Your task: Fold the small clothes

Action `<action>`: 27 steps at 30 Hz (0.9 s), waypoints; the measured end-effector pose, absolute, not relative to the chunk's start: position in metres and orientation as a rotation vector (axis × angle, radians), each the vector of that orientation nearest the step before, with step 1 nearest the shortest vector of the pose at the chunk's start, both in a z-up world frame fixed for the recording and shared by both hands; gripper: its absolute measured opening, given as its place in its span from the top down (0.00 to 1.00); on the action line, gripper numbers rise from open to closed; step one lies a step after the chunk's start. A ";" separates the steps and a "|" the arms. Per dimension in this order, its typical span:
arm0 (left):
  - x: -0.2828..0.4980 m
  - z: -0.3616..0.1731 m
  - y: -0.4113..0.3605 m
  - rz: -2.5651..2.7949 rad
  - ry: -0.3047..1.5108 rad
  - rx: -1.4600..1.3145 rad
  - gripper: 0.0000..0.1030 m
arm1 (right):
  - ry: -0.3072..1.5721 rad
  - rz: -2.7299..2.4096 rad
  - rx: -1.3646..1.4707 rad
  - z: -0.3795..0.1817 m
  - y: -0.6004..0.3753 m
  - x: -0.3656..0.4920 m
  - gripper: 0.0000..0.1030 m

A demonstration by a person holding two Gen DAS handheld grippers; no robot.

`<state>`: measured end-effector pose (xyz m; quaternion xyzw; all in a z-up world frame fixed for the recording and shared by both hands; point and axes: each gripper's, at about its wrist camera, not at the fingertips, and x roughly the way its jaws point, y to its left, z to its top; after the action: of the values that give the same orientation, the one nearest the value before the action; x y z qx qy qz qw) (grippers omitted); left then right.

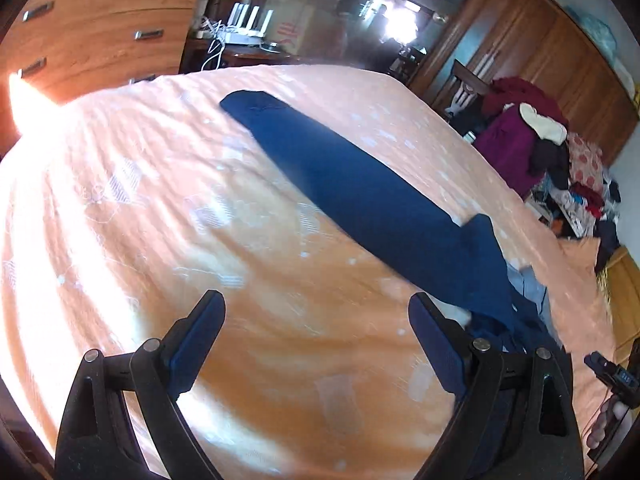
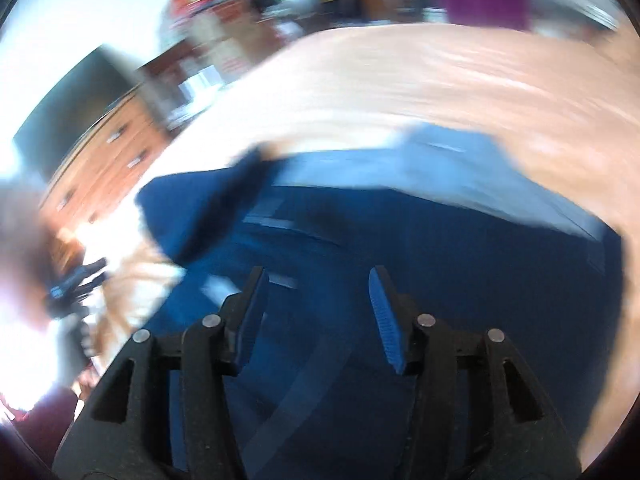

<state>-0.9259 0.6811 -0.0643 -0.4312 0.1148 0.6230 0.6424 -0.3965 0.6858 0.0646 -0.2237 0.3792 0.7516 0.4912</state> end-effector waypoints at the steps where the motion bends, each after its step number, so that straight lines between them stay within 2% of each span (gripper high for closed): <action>1: -0.932 -0.069 0.682 1.423 0.250 -0.994 0.09 | 0.906 1.876 -0.573 0.065 0.695 -0.424 0.50; 3: -0.939 -0.077 0.686 1.408 0.230 -1.028 0.10 | 0.881 1.953 -0.634 0.068 0.714 -0.477 0.52; 6: -0.932 -0.074 0.687 1.337 0.224 -1.012 0.10 | 0.949 2.019 -0.647 0.066 0.734 -0.532 0.51; 8: -0.934 -0.070 0.695 1.266 0.164 -1.034 0.10 | 0.895 2.064 -0.705 0.067 0.732 -0.568 0.51; 14: -0.980 -0.064 0.779 1.292 0.081 -1.072 0.10 | 0.942 2.093 -0.769 0.039 0.709 -0.589 0.46; 17: -1.003 -0.087 0.826 1.304 0.062 -1.197 0.18 | 0.965 2.070 -0.767 0.029 0.707 -0.585 0.46; 19: -1.005 -0.100 0.849 1.312 0.080 -1.221 0.30 | 0.994 2.056 -0.744 0.024 0.706 -0.577 0.46; 21: -1.000 -0.102 0.865 1.339 0.110 -1.176 0.32 | 1.006 2.042 -0.723 0.024 0.705 -0.567 0.46; 23: -0.997 -0.103 0.878 1.378 0.138 -1.130 0.40 | 1.014 2.029 -0.685 0.026 0.706 -0.556 0.46; 24: -0.998 -0.106 0.882 1.385 0.138 -1.127 0.55 | 1.011 2.022 -0.663 0.028 0.706 -0.551 0.46; 25: -1.001 -0.110 0.888 1.367 0.116 -1.131 0.83 | 1.002 2.013 -0.634 0.031 0.705 -0.543 0.46; 26: -1.001 -0.113 0.892 1.313 0.082 -1.144 0.94 | 0.996 2.002 -0.604 0.033 0.704 -0.534 0.46; 27: -1.001 -0.111 0.893 1.304 0.078 -1.131 0.95 | 0.998 1.991 -0.573 0.035 0.704 -0.525 0.47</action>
<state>-1.0005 0.8930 -0.1110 -0.4979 0.0342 0.5737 0.6495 -0.5248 0.7040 0.0352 -0.2276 0.3960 0.7902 0.4087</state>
